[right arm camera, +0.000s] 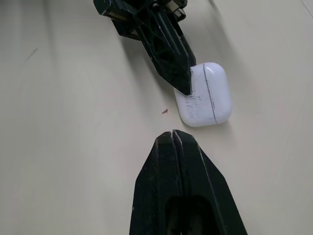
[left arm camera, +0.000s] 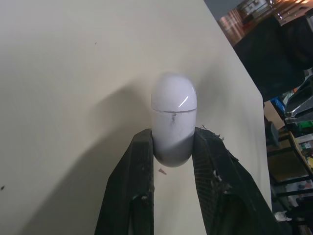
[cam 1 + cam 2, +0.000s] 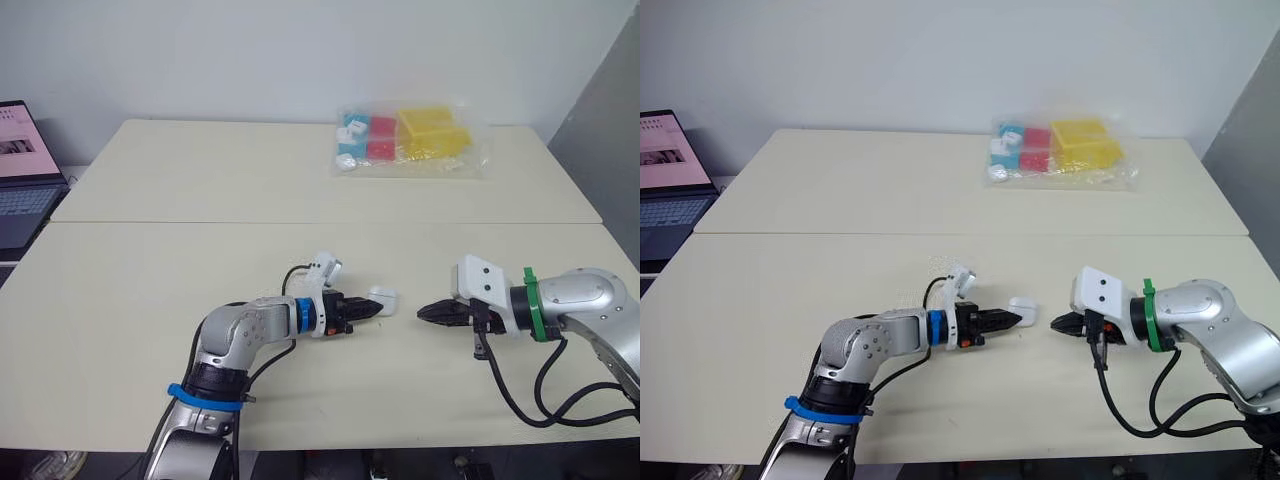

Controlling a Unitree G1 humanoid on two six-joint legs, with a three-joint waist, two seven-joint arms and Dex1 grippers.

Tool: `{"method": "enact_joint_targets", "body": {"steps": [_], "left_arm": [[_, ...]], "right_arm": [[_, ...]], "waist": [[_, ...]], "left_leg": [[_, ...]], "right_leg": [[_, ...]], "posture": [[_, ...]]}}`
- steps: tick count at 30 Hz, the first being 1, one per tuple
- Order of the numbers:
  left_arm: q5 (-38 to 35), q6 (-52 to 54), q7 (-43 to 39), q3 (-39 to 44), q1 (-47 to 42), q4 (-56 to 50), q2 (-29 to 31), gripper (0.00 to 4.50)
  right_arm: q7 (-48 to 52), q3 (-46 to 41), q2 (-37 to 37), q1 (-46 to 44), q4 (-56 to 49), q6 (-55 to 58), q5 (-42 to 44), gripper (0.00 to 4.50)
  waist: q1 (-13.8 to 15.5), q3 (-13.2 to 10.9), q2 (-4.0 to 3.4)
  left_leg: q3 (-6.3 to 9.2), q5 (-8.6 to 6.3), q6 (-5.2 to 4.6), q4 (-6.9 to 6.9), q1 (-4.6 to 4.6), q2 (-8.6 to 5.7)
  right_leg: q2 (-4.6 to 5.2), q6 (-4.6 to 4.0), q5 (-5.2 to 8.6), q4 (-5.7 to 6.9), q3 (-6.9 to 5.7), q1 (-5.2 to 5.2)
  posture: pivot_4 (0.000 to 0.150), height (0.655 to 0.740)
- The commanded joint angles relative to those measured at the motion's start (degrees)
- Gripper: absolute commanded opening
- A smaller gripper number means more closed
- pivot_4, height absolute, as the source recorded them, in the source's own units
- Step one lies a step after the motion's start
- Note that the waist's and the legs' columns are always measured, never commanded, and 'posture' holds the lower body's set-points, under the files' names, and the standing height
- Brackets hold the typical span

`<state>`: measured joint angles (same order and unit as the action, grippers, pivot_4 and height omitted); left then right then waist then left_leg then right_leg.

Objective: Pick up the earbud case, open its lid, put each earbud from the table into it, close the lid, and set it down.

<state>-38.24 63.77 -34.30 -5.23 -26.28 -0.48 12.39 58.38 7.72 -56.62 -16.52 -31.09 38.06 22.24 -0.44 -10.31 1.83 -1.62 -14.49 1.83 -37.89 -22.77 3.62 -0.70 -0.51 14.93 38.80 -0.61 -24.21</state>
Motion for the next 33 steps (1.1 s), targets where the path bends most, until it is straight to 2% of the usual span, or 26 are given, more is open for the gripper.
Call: {"method": "enact_joint_targets", "body": {"steps": [1,9,12,17,20,23,27,31,33], "left_arm": [[0.1,0.8,-0.2,0.5,-0.2,0.5,0.9,1.08],[0.7,1.1,-2.4,0.2,2.5,-3.1,6.5,3.54],[2.5,-2.2,-4.7,-0.7,5.2,-6.9,11.9,4.47],[3.9,-7.8,-8.3,-2.1,7.7,-10.3,17.9,4.47],[6.0,-13.1,-12.2,-2.6,9.1,-12.7,22.8,4.50],[7.7,-18.7,-16.1,-2.0,10.7,-14.6,27.2,4.50],[8.4,-23.1,-18.9,-0.9,11.6,-14.9,29.3,4.50],[7.8,-31.8,-26.6,3.9,14.6,-15.6,33.4,4.50],[7.9,-33.8,-26.7,6.0,15.1,-14.9,33.9,4.50]], "right_arm": [[-1.1,-1.7,0.1,0.5,-2.2,-0.9,-0.6,0.00],[-1.9,-1.6,0.5,0.1,-2.8,0.1,-0.5,0.00],[-1.2,-2.0,0.4,-0.7,-2.9,0.8,0.6,0.00],[-0.3,-2.4,0.2,-1.4,-2.5,1.0,1.2,0.00],[0.7,-2.6,-0.4,-1.6,-1.7,-0.3,1.0,0.55],[1.5,-3.1,-0.6,-1.6,-1.1,-1.0,1.0,1.59],[2.5,-3.2,-1.2,-1.6,-0.5,-2.5,0.3,3.01],[3.0,-4.0,-2.9,-0.6,1.0,-7.6,-3.0,4.46],[3.9,-4.9,-4.1,0.9,2.2,-9.8,-3.9,4.46]], "waist": [[0.0,0.0,0.00],[-0.2,0.0,0.00],[-0.7,0.0,0.00],[-1.3,0.0,-0.01],[-1.3,0.0,-0.01],[-1.3,0.0,-0.01],[-1.0,0.0,-0.03],[-0.9,0.0,-0.03],[-0.9,0.0,-0.04]], "left_leg": [[-0.01,0.00,0.00,-0.01,0.01,0.00],[-0.04,0.00,0.00,0.01,0.12,0.01],[-0.03,0.00,0.00,0.02,0.23,0.02],[0.00,0.00,0.00,0.06,0.36,0.04],[-0.01,0.00,0.00,0.07,0.35,0.04],[-0.05,-0.01,0.01,0.11,0.31,0.04],[-0.08,-0.01,0.01,0.12,0.18,0.04],[-0.11,-0.02,0.02,0.11,0.02,0.03],[-0.12,-0.02,0.02,0.11,0.01,0.03]], "right_leg": [[0.00,0.00,0.00,0.00,0.01,0.00],[0.00,-0.01,0.00,0.06,0.08,0.04],[0.00,-0.02,0.00,0.10,0.08,0.09],[0.00,-0.07,0.02,0.17,0.11,0.12],[-0.01,-0.10,0.04,0.17,0.11,0.10],[0.00,-0.18,0.08,0.15,0.13,0.04],[0.05,-0.23,0.12,0.11,0.05,-0.01],[0.10,-0.22,0.13,0.04,0.04,-0.10],[0.12,-0.23,0.13,0.03,0.02,-0.12]], "posture": [[0.150,0.7400],[0.150,0.7400],[0.150,0.7400],[0.150,0.7400],[0.150,0.7400],[0.150,0.7400],[0.150,0.7400],[0.150,0.7400],[0.150,0.7400]]}}
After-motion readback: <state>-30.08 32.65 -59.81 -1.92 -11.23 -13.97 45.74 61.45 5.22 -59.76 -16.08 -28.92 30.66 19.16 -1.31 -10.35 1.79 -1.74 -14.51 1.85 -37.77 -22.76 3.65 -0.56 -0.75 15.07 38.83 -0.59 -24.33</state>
